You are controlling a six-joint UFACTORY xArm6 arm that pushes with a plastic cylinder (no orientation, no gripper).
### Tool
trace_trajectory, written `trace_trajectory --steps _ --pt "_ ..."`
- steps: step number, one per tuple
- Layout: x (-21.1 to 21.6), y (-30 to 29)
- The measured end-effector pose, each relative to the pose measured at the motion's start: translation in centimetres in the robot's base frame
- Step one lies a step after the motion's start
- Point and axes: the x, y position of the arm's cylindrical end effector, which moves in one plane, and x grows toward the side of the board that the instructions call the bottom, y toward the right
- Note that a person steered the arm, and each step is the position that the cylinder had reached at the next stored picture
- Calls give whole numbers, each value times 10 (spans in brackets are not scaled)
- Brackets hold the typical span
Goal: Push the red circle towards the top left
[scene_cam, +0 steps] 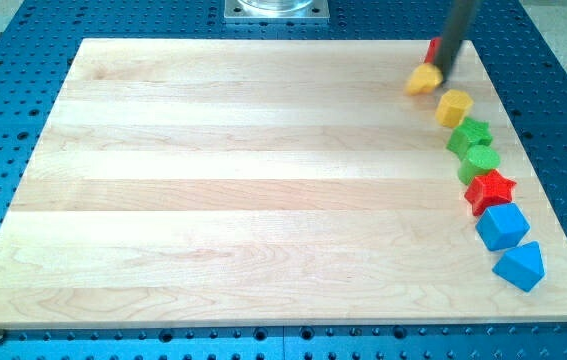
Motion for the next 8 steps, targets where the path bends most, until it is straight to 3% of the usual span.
trace_trajectory --steps 1,3,4,5,6,7,8 --pt "-19 5" --pt "4 107" --pt "31 64" --pt "11 65" --pt "-41 117" --pt "-39 36" --pt "-21 -81"
